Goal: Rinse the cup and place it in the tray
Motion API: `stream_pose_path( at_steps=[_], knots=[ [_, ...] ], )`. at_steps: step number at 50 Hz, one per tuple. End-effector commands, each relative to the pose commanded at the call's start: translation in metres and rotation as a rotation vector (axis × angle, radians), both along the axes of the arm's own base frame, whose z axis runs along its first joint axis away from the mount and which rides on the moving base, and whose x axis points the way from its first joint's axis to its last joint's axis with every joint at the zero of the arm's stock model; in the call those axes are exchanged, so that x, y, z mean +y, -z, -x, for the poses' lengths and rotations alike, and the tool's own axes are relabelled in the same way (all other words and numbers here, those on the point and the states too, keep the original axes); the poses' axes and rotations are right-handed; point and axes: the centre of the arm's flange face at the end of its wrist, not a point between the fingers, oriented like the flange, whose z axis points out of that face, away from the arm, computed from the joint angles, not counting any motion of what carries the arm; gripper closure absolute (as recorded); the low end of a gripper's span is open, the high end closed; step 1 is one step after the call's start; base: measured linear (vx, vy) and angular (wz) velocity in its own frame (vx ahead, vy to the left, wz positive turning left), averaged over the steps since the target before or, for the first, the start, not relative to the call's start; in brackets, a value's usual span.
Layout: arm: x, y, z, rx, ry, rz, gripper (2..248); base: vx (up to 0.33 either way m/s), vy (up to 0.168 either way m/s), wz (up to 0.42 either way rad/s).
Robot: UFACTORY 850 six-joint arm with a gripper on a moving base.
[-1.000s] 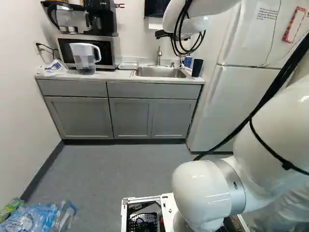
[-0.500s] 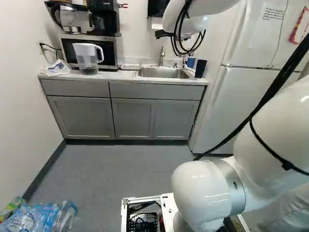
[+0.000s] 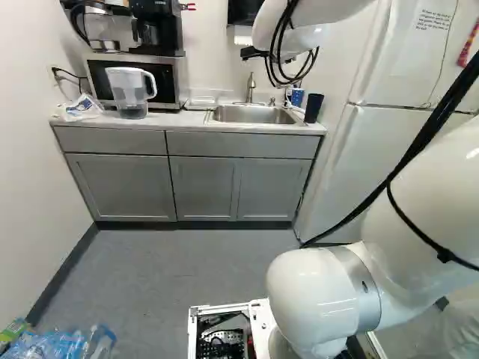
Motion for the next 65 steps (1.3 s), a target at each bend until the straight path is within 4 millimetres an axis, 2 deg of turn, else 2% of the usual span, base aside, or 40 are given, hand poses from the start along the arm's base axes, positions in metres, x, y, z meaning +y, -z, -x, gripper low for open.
stream_pose_path(
  at_steps=[22,65],
  knots=[
    [0.0,0.0,0.0,0.0,0.0,0.0,3,0.114,-0.004,-0.027],
    [0.0,0.0,0.0,0.0,0.0,0.0,3,0.131,-0.004,-0.254]
  ],
)
